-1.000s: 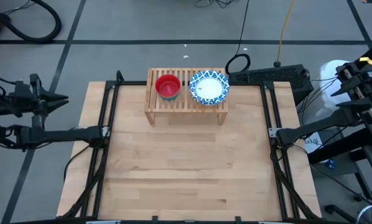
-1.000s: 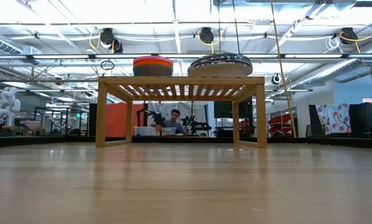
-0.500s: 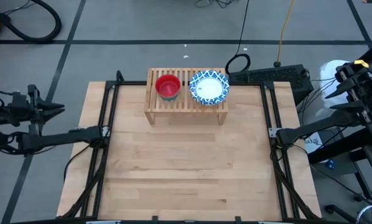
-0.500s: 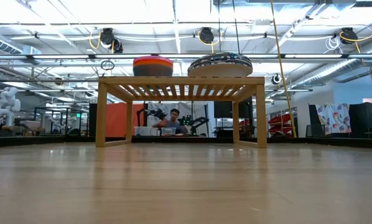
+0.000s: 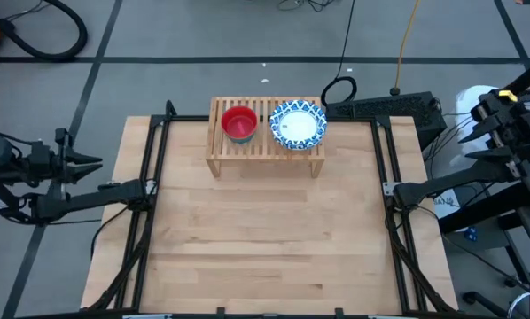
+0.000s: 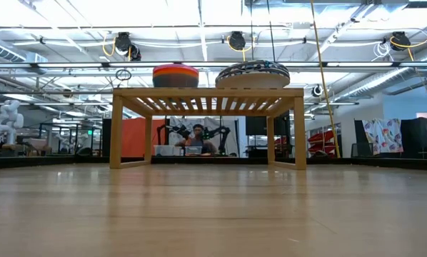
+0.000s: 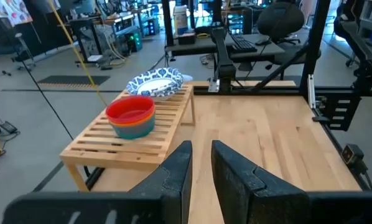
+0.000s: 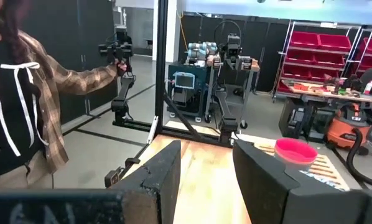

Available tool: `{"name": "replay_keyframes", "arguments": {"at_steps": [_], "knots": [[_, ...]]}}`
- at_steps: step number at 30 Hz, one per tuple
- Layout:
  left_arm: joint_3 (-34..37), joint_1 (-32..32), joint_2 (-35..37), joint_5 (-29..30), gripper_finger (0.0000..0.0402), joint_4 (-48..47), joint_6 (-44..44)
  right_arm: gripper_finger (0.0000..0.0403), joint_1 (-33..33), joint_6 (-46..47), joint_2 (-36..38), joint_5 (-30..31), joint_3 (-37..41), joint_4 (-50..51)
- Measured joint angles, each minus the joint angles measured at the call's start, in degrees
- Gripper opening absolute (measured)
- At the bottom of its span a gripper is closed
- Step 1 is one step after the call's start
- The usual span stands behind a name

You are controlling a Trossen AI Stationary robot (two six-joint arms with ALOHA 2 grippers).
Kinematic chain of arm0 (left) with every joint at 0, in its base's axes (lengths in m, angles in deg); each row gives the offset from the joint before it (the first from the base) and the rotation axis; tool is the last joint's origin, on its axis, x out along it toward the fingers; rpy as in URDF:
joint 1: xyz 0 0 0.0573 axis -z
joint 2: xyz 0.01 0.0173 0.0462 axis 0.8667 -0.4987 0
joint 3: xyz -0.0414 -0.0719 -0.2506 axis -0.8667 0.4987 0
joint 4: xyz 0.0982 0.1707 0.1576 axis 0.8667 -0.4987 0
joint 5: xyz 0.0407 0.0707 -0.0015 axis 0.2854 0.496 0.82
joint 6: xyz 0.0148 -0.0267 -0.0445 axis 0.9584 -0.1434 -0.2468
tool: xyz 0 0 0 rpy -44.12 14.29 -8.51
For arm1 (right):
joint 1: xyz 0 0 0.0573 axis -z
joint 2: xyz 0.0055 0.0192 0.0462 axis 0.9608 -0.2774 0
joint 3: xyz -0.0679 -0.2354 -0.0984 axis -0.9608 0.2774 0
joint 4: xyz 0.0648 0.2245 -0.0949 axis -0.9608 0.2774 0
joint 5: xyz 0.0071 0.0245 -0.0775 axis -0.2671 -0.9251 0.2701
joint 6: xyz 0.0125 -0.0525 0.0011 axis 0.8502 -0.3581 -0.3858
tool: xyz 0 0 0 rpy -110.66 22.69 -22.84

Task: Place and stack bowls onto a shelf
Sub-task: Return to Home Position

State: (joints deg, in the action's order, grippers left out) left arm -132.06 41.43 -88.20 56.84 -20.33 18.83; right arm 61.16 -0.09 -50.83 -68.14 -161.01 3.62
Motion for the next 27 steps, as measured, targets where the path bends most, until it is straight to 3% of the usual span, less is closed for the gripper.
{"name": "replay_keyframes", "arguments": {"at_steps": [9, 16, 27], "knots": [[7.73, 0.0, 2.44, -0.68, 0.0067, 5.5, 0.45, 0.0141, 0.01, 0.45, 8.78, -1.51, 13.77, -8.66], [13.07, 0.0, 2.44, -6.39, 0.0067, 11.71, 3.09, 0.0141, 0.0, 1.56, 16.49, -1.6, 24.71, -15.59], [25.01, 0.0, 2.42, -7.63, 0.0067, 25.44, 7.65, 0.0141, -0.02, -0.43, 24.4, -3.02, 38.32, -25.05]]}}
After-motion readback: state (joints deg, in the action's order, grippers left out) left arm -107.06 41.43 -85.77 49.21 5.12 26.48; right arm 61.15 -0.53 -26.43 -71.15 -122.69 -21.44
